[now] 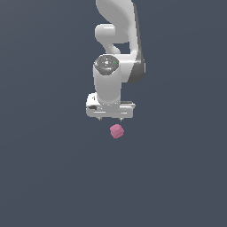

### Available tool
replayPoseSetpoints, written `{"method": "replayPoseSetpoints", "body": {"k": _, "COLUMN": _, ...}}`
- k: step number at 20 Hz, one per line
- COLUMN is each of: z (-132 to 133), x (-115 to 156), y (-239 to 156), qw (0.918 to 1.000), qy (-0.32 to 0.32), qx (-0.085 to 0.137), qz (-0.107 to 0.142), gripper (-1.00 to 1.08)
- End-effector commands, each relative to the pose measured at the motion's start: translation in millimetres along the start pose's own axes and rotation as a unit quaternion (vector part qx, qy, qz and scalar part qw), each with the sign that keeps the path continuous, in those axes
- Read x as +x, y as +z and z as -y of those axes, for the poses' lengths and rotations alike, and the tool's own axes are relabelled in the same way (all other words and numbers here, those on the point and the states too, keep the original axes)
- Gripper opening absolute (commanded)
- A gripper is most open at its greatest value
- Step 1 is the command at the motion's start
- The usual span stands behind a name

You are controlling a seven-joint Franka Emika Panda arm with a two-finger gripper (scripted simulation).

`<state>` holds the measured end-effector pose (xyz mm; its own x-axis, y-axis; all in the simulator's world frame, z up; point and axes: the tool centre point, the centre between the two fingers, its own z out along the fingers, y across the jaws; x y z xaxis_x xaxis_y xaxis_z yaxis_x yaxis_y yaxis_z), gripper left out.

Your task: Pick up the object and move it to a goal position.

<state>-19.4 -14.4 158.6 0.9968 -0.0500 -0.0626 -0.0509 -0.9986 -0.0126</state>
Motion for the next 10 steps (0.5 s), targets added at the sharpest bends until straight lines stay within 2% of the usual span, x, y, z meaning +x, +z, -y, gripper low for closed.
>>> {"method": "replayPoseSetpoints", "body": {"k": 1, "z": 0.4, "x": -0.1, "y": 0.1, "qw": 1.0000, "qy": 0.000, "qx": 0.000, "qz": 0.000, "gripper": 1.00}}
{"method": "replayPoseSetpoints", "body": {"k": 10, "z": 4.2, "x": -0.2, "y": 11.2, "qw": 0.9989, "qy": -0.046, "qx": -0.003, "qz": -0.004, "gripper": 1.00}}
